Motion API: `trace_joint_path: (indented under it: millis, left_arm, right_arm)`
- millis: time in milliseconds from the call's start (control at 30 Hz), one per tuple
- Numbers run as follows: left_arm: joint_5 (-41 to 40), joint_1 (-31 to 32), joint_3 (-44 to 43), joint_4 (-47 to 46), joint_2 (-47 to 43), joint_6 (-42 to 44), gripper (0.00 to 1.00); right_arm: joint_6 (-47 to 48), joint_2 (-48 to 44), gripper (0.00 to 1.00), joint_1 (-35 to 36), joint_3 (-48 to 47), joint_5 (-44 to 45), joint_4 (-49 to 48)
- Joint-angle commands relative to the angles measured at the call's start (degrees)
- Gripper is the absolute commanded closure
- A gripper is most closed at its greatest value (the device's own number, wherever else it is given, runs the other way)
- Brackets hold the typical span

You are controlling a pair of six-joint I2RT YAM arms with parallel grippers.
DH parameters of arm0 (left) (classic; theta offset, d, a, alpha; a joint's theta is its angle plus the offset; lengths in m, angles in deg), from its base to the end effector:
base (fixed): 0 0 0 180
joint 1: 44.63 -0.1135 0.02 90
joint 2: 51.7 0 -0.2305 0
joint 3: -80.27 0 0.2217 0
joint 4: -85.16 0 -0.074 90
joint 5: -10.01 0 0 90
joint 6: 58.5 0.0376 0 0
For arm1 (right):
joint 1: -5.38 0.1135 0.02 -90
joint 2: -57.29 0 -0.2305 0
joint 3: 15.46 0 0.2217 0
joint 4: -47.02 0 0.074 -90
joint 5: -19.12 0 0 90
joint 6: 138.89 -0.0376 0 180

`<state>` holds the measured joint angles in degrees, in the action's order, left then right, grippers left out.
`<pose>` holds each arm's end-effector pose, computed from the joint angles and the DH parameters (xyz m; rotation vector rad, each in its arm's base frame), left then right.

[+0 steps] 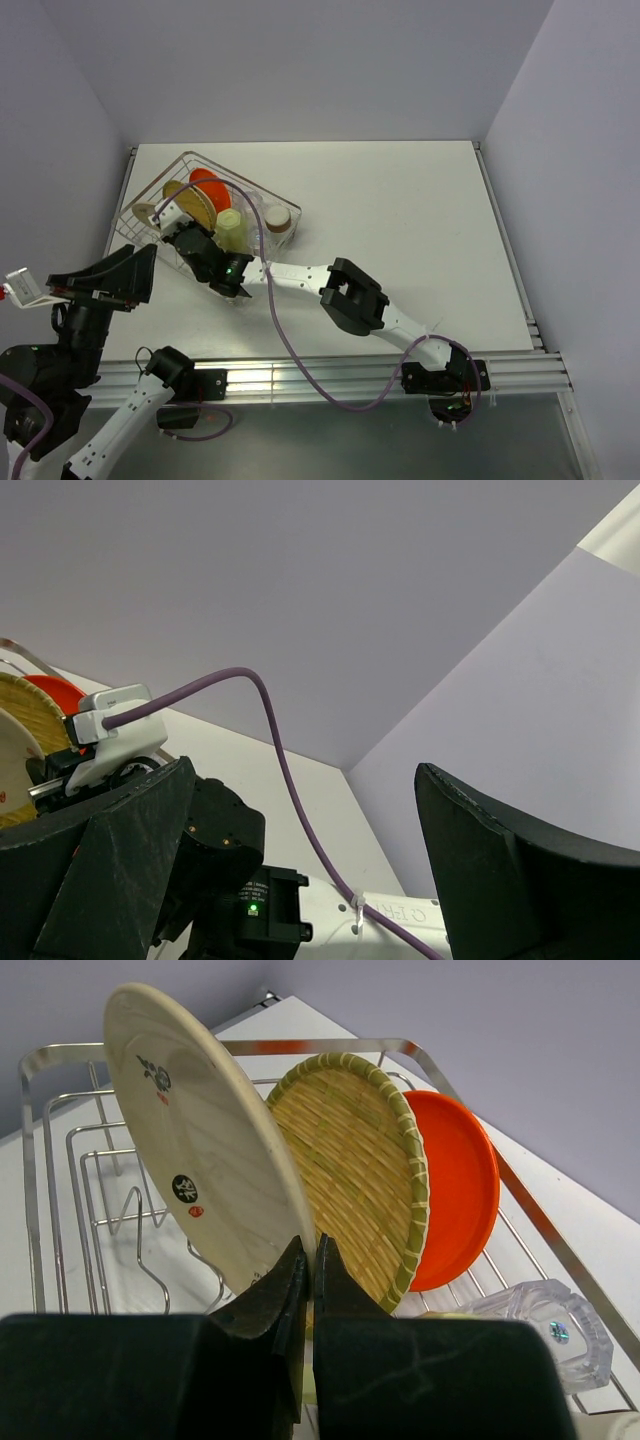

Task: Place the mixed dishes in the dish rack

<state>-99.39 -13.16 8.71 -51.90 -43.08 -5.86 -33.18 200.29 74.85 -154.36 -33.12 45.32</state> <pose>0.0030 0.0128 0.3829 -0.3688 1.2321 -0.8323 0.2070 0.4872 0.2320 -0.6649 1.4634 0.1963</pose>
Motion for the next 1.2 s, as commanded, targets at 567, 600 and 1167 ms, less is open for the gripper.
trace_joint_path:
  millis: [567, 600, 1167]
  left_arm:
    - [-1.1, -0.1, -0.5, 0.2, -1.0, -0.5, 0.01]
    - [-1.0, -0.2, -0.5, 0.1, -1.0, -0.5, 0.01]
    - [-0.9, -0.1, -0.2, 0.2, -1.0, -1.1, 0.01]
  right_arm:
    - [-4.5, -1.1, 1.0, -1.6, -2.8, 2.3, -1.2]
    - [-4.3, -1.0, 1.0, -1.6, -2.4, 2.9, -2.4]
    - [-5.4, -0.4, 1.0, -1.7, -0.4, 4.0, -1.8]
